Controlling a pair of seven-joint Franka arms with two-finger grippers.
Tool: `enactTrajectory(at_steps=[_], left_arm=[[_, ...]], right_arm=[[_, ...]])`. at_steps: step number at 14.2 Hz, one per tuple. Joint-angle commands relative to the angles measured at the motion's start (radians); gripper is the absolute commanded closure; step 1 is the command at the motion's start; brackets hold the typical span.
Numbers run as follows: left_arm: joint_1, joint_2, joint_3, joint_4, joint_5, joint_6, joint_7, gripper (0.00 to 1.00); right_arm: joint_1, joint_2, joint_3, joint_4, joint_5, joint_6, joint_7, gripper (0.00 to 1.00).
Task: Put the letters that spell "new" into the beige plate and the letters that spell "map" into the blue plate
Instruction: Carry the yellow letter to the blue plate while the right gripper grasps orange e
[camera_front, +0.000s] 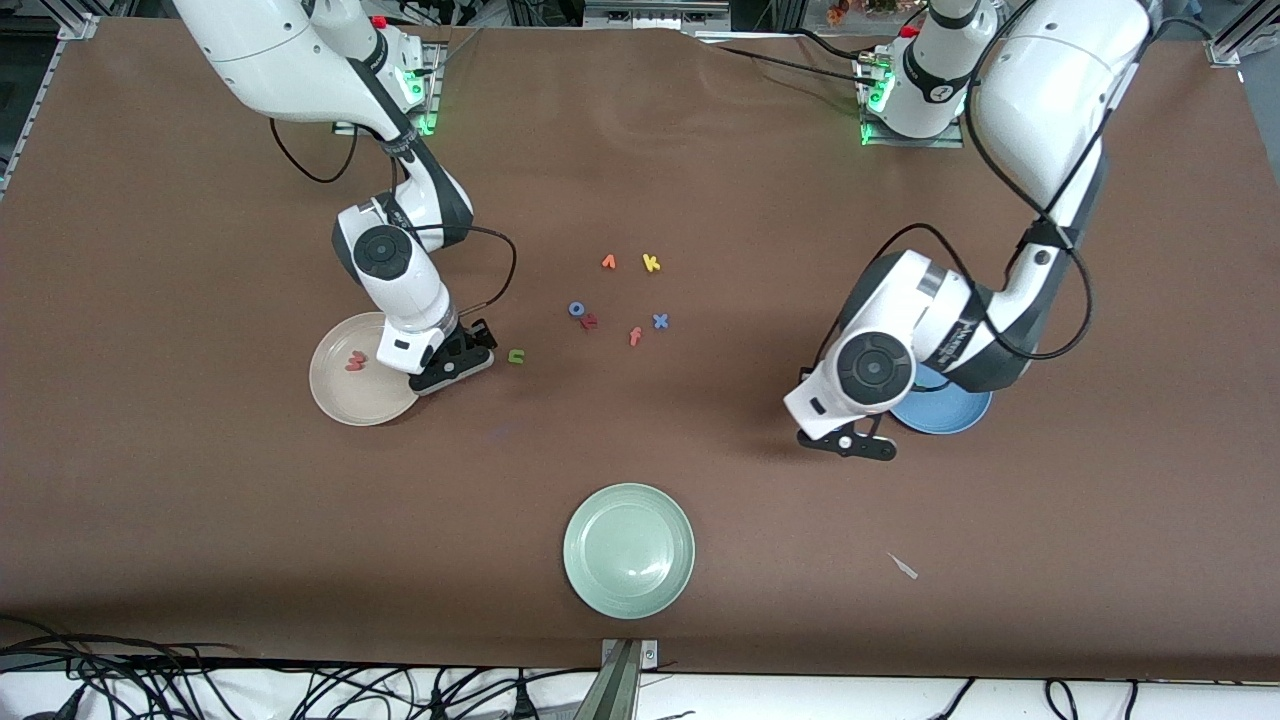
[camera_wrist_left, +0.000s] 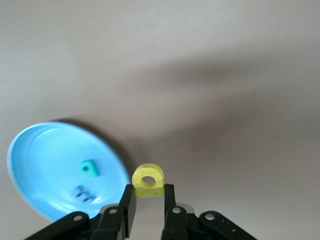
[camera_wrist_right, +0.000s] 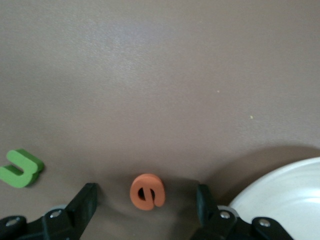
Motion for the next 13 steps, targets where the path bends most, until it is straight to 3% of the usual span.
enactTrajectory(at_steps=[1, 2, 5, 10, 13], left_arm=[[0.131, -0.123, -0.057, -0.183, -0.012, 0.019, 0.107, 1.00], [0.188, -0.122, -0.088, -0.206, -0.009, 0.023, 0.150, 1.00], [0.295, -0.123, -0.096, -0.324, 0.009, 0.152, 0.229, 1.00], [0.357, -0.088, -0.094, -0.361, 0.125, 0.252, 0.244, 1.00], [0.365, -0.073, -0.093, -0.363, 0.126, 0.286, 0.256, 1.00]], right_arm=[[-0.006, -0.023, 0.001, -0.036, 0.011, 0.010, -0.020, 0.21], [-0.006, -0.021, 0.001, -0.036, 0.011, 0.010, -0.009, 0.24], [-0.006, -0.018, 0.003, -0.034, 0.014, 0.012, -0.003, 0.44], [-0.006, -0.014, 0.004, -0.030, 0.015, 0.013, 0.000, 0.72], [-0.007, -0.027, 0.004, -0.011, 0.015, -0.008, -0.018, 0.75]])
